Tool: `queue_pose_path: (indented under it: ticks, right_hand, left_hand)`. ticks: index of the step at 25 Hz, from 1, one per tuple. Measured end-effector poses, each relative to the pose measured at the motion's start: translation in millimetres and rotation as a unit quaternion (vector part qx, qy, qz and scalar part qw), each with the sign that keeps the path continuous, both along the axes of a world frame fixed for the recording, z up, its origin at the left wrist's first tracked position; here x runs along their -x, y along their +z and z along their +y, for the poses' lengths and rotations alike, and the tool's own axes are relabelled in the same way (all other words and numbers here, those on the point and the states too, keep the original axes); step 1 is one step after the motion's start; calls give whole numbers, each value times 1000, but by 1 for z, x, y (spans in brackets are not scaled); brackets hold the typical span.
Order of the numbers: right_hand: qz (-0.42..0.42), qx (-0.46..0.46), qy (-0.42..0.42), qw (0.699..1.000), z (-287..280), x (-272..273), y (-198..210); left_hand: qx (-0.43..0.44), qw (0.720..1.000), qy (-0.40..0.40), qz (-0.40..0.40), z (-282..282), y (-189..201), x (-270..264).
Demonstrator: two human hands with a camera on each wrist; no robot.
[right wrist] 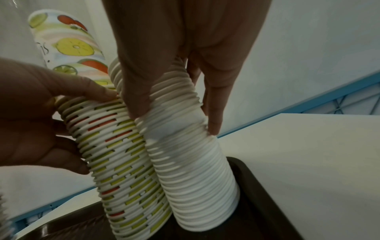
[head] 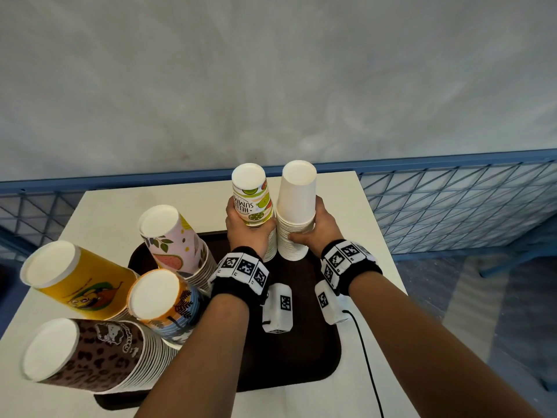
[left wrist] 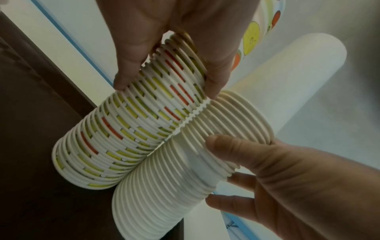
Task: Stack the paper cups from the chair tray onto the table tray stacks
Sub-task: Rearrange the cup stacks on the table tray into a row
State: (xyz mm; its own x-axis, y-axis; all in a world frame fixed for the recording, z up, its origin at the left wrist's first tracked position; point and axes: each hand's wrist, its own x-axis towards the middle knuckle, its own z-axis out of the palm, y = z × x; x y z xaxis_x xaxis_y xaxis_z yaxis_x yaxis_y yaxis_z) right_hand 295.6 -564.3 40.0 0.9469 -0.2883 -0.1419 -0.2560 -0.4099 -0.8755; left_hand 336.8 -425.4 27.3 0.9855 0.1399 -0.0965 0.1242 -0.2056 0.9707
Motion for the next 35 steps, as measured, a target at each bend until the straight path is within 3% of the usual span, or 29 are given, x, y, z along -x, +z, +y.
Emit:
queue_pose_path:
  ticks: [10, 17, 22, 26, 31, 35]
  right_hand:
    - [7, 9, 6, 1000, 1, 1, 2]
    - [25, 4, -3, 1000, 2, 4, -1]
    - [75, 31, -39, 996, 3, 34, -17]
    - [69, 35, -38, 996, 13, 69, -20]
    - [57, 9, 17, 998, 45, 107, -14]
    - [14, -18, 76, 997, 86, 123, 2]
  left_hand:
    - [0, 1000, -20, 9, 5, 6, 10]
    - [-40, 993, -58, 97, 7, 13, 21]
    - [-92, 981, -86, 144, 7, 13, 46]
    - [-119, 965, -166, 167, 15, 15, 89]
    - [-131, 972, -183, 71, 58, 31, 156]
    - [-213, 958, -119, -149, 110, 54, 195]
